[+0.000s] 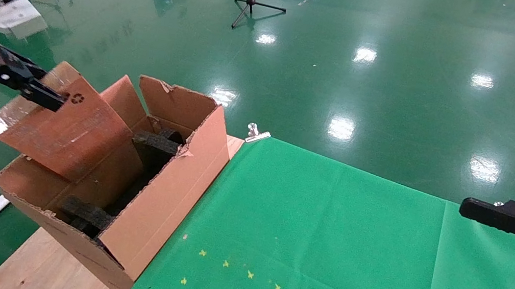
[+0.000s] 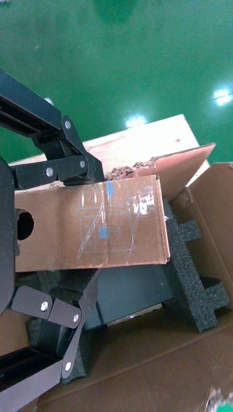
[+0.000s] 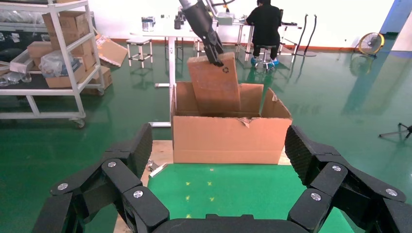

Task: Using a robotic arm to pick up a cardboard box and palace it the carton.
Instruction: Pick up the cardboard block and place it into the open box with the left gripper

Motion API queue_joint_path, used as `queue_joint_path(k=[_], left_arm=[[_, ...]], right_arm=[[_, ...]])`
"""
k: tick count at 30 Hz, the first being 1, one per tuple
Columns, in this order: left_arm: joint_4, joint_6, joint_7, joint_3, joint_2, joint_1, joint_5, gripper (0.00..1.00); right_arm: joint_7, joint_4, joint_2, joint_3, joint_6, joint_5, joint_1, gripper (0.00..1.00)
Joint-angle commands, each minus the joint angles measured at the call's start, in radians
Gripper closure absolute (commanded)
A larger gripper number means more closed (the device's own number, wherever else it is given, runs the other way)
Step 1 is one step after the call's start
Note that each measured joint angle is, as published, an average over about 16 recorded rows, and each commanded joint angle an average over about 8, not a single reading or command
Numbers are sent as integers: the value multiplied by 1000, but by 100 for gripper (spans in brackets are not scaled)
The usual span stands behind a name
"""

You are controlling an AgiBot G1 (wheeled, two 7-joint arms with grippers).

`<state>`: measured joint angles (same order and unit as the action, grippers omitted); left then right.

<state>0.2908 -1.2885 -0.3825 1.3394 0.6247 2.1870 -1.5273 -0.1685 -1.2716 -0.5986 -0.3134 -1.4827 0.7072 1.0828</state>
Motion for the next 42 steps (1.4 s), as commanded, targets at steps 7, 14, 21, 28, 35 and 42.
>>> queue_joint_path(k=[7,14,21,28,35,42], left_arm=[[-168,98,16,-3,92,-97,14,100],[-245,204,7,-7,140,-189,21,100],[-274,305,-3,-13,174,-270,31,100],[-284,362,-11,-20,206,-340,40,100],[-298,427,-33,-31,230,-412,56,100],[-306,485,-61,-46,244,-473,78,100]], right_arm=[[0,0,0,0,0,0,0,0],[0,0,0,0,0,0,0,0],[0,0,0,-1,0,0,0,0],[0,0,0,-1,0,-1,0,0],[1,0,0,-1,0,-1,0,0],[1,0,1,-1,1,-1,0,0]])
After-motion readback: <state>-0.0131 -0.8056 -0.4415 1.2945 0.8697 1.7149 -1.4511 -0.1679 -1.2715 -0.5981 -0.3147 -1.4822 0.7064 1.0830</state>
